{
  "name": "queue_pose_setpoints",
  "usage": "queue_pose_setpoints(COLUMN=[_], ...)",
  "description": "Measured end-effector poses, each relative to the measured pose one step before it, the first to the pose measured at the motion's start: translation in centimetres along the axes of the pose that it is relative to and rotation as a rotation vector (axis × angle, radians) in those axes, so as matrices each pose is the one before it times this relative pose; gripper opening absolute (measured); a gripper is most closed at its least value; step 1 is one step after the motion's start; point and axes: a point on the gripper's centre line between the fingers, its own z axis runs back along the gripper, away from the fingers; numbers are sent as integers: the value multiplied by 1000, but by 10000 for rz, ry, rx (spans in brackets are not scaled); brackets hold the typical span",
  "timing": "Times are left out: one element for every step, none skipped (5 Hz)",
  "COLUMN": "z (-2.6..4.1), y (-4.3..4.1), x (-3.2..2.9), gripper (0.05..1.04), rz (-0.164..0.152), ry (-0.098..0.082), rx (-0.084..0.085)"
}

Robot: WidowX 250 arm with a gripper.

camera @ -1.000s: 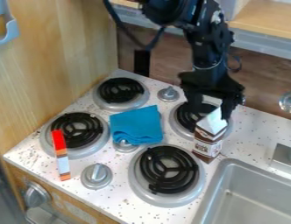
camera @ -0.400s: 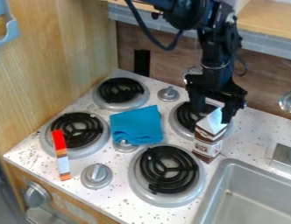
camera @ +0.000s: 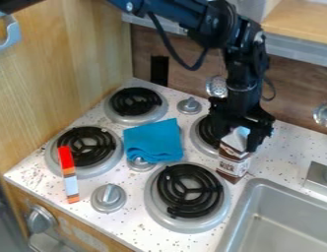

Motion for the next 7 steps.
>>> queue_pose_setpoints(z=[-512,-131,-33,-68,172,1264,1580], y=[-17,-64,18,38,-117,-829,-258], x=[52,194,41,70,285,244,-464], gripper=[945,830,829,829,829,829,829], rz=[-87,38,52,-57,94,375,37], ry=[107,15,15,-45,-246,-502,-337], rx=[-23,-40,12,61,-112,-501,-112])
